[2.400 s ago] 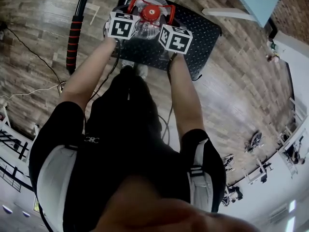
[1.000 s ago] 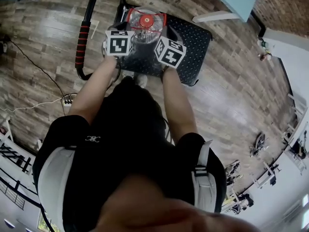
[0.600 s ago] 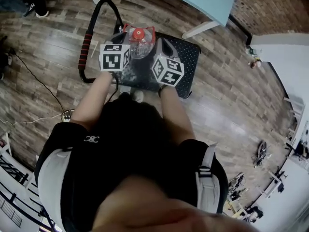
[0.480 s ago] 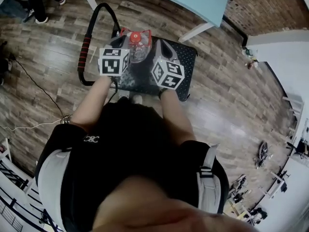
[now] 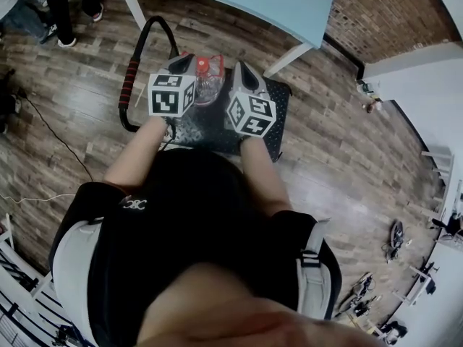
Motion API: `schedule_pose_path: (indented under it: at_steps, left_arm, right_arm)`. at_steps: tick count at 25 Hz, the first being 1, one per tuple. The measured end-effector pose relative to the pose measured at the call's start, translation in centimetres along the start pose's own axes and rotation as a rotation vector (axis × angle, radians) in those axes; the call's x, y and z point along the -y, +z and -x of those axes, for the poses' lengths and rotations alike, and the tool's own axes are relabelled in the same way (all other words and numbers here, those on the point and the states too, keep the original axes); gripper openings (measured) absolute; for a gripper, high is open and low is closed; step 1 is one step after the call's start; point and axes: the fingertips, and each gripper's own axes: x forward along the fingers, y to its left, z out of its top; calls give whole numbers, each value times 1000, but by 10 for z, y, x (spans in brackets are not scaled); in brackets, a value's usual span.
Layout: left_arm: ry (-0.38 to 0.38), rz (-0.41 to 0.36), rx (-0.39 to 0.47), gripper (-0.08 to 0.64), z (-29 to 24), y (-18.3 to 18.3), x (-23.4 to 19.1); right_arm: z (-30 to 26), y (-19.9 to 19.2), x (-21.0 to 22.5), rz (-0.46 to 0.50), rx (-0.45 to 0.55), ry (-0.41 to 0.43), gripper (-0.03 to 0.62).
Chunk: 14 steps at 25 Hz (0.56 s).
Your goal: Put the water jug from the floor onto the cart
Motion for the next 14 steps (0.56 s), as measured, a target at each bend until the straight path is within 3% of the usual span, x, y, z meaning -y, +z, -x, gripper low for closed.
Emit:
schedule_pose_path:
  at_steps: [8, 14]
  left_arm:
    - [-29, -32, 3, 0, -2, 8, 8]
    - [-54, -3, 12, 0, -3, 18, 15]
  right_arm:
    - [5, 7, 9, -14, 22, -33, 12]
    - [5, 13, 11, -14, 26, -23, 12]
